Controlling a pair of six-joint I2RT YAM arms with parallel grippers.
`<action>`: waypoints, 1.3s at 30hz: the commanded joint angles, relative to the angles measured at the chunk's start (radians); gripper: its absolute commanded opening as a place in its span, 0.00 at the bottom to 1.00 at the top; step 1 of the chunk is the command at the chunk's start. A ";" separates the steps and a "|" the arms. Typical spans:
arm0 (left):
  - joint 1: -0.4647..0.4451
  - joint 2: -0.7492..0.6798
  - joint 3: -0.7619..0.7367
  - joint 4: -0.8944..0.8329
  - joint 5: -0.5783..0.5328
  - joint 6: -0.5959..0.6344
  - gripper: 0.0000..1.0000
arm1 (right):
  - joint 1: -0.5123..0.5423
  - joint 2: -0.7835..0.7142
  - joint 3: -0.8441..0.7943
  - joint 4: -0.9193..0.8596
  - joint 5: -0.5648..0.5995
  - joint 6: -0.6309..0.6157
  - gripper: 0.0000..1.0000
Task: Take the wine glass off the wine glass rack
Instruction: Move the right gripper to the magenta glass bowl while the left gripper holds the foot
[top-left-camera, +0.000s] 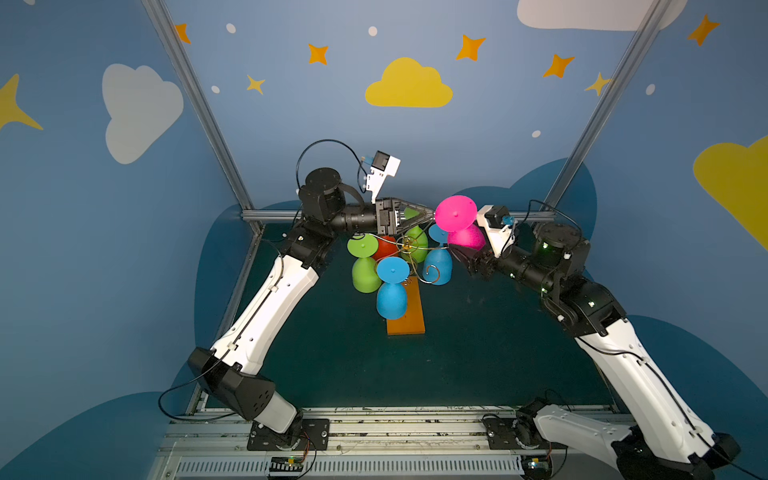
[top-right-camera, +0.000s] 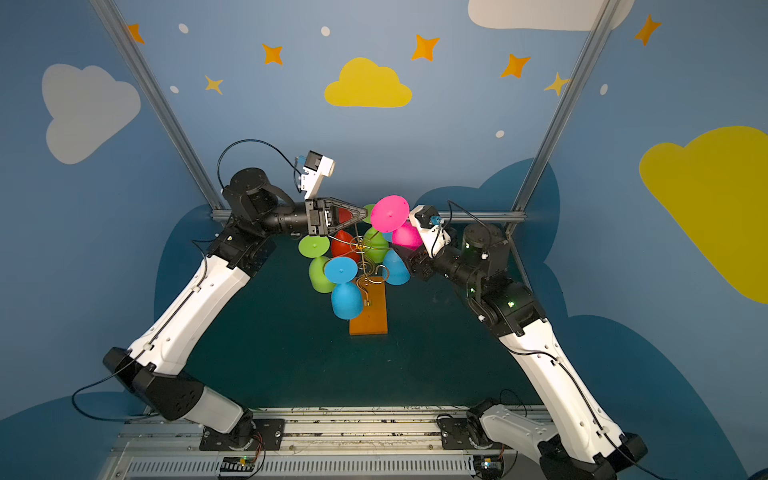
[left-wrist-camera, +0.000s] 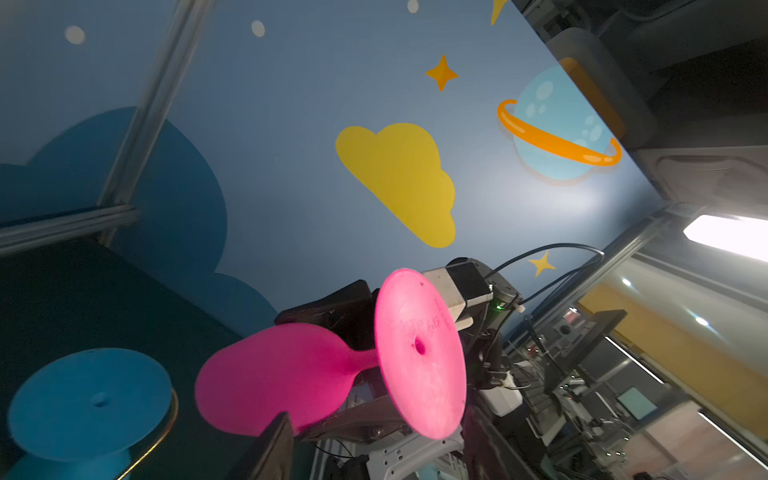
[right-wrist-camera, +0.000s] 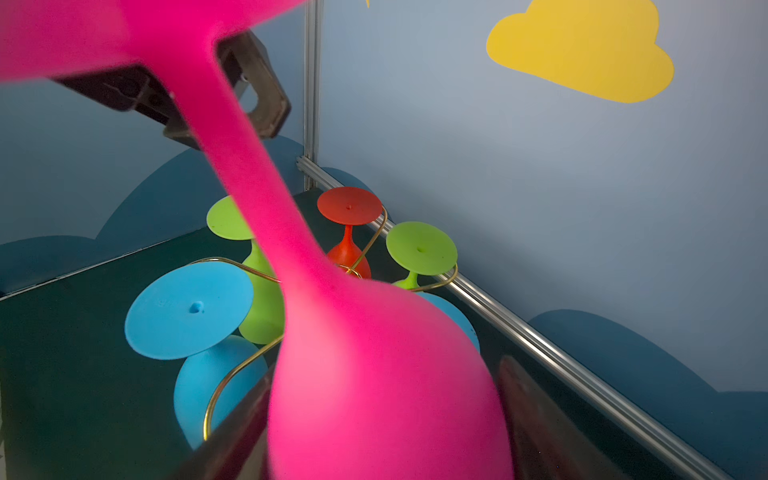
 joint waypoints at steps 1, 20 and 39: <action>-0.010 -0.081 -0.044 -0.107 -0.262 0.448 0.64 | 0.003 -0.026 0.070 -0.127 0.067 0.056 0.15; -0.148 -0.112 -0.342 0.465 -0.488 1.191 0.58 | 0.030 0.054 0.250 -0.402 0.096 0.168 0.03; -0.199 -0.079 -0.316 0.421 -0.442 1.290 0.34 | 0.094 0.147 0.313 -0.447 0.085 0.200 0.01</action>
